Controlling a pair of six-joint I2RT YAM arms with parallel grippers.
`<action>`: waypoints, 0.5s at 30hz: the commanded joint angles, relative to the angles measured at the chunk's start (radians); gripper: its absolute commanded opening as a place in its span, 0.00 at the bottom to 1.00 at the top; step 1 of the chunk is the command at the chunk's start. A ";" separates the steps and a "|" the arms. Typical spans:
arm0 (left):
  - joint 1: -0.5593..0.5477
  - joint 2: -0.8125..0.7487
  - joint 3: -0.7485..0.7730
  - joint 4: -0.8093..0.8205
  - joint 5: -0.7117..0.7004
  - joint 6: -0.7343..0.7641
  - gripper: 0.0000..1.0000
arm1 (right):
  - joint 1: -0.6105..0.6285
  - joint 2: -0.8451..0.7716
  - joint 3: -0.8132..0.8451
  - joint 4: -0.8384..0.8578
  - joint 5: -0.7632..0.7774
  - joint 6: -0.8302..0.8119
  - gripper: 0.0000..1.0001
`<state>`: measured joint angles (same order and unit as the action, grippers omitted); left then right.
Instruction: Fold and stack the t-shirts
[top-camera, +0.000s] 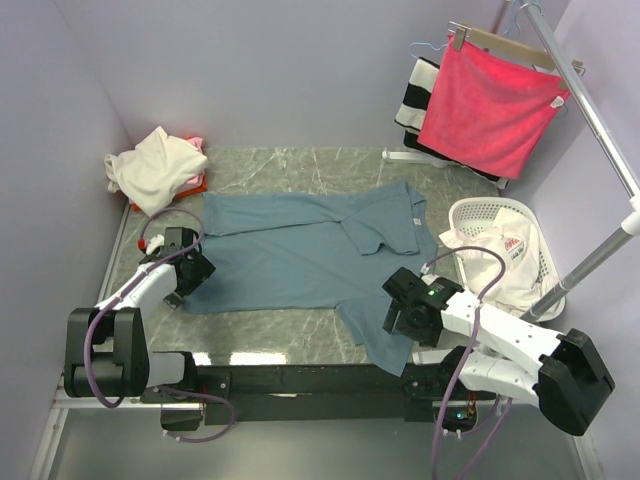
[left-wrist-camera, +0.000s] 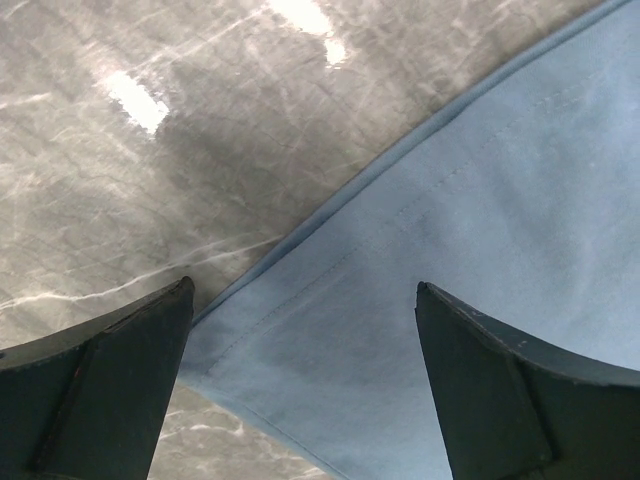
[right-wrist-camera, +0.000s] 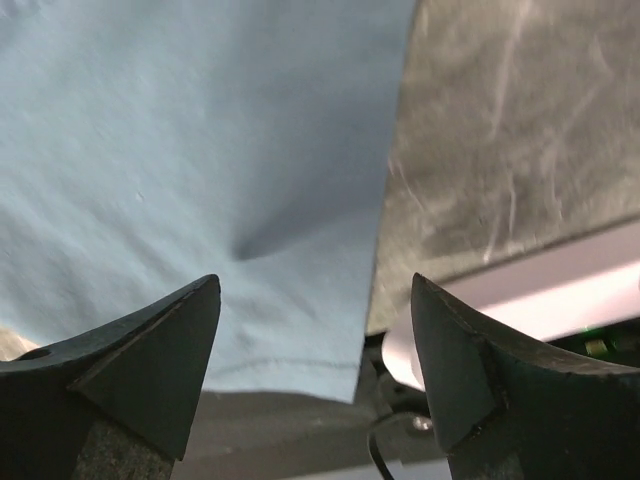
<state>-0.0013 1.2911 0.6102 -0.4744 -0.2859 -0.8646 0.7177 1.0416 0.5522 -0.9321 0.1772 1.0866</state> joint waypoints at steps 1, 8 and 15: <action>-0.002 0.034 -0.049 0.045 0.146 -0.024 0.99 | 0.006 0.020 0.013 0.087 0.056 -0.014 0.83; -0.002 0.033 -0.052 0.046 0.159 -0.022 0.98 | 0.017 0.130 -0.057 0.150 -0.054 -0.034 0.81; -0.002 0.016 -0.056 0.037 0.166 -0.024 0.96 | 0.040 0.129 -0.072 0.154 -0.102 -0.031 0.46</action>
<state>-0.0006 1.2911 0.6094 -0.4232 -0.2398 -0.8547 0.7315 1.1500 0.5320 -0.8124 0.1303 1.0439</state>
